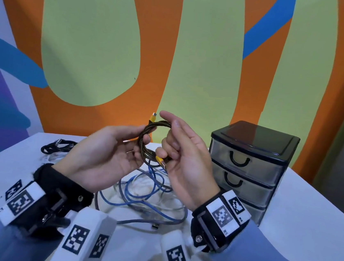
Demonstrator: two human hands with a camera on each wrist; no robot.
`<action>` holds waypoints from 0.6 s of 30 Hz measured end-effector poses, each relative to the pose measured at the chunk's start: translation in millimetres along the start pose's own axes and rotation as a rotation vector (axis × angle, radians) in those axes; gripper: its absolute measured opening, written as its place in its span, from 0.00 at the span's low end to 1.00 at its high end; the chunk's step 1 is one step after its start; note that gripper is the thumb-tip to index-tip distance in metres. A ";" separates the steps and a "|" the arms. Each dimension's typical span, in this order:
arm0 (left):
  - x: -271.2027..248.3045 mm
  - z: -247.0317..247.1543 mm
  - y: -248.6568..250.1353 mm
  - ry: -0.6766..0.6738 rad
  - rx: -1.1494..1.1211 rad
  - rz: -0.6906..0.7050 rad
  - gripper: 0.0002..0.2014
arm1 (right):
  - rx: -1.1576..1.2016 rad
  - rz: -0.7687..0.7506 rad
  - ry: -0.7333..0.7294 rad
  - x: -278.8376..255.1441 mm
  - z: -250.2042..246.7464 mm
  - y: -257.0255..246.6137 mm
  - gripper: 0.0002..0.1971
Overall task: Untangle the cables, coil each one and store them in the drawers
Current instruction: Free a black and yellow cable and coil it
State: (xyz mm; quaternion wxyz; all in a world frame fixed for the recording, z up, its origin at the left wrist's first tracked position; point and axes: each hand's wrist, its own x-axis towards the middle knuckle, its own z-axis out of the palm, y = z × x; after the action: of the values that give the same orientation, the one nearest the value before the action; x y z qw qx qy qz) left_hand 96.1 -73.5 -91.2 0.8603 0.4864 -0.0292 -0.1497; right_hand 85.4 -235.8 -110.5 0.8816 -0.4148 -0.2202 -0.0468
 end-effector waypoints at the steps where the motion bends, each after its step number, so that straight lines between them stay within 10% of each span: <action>1: -0.6 1.1 0.1 0.021 -0.003 0.016 0.12 | -0.015 0.001 -0.002 -0.2 -0.1 0.3 0.16; 8: -0.6 1.8 -3.3 0.185 -0.063 0.263 0.07 | 0.038 -0.010 0.035 2.2 -0.2 -1.7 0.16; 18: -14.3 11.2 -2.3 -0.028 0.221 0.516 0.10 | -0.087 -0.103 0.209 8.7 -9.9 -10.5 0.12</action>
State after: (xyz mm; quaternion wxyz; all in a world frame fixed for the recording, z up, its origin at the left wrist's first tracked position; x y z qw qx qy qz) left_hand 79.8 -79.8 -85.9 0.8113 0.5515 -0.1803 0.0717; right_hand 93.8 -249.2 -104.8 0.8774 -0.4337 -0.1459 -0.1443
